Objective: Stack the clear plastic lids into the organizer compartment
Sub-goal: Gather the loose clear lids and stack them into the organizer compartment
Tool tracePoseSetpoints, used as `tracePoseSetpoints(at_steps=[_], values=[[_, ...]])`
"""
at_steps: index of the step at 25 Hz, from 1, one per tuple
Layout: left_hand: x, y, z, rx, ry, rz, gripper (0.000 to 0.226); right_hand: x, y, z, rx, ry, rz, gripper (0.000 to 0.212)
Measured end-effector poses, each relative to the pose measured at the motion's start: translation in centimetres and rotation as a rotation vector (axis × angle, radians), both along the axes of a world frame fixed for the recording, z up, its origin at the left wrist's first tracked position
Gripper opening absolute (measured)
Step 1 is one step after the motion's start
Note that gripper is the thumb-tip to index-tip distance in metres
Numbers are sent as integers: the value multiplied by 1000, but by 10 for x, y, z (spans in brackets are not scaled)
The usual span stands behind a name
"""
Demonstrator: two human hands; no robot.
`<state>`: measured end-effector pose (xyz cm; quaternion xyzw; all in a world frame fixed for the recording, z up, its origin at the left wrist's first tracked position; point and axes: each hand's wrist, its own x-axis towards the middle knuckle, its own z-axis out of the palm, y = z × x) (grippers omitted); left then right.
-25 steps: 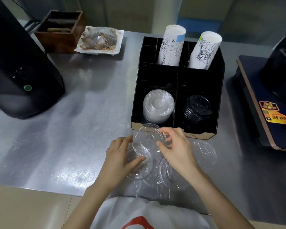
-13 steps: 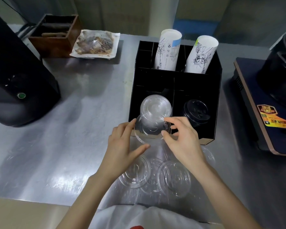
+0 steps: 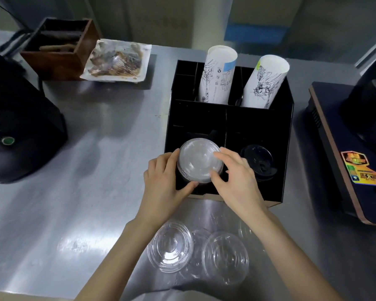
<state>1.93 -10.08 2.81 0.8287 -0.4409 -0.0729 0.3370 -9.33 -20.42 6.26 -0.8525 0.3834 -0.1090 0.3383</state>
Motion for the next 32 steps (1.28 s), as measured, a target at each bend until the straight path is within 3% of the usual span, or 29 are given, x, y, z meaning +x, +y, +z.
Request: tracePoseSetpoints(at_steps=[19,32], values=[[2,-12,-10,86,-133,-9,64,4,-3,-15,-113,94,66,48],[4,-18,-11,176,-189,-21,73,-1,4,-17,-143,79,58,42]])
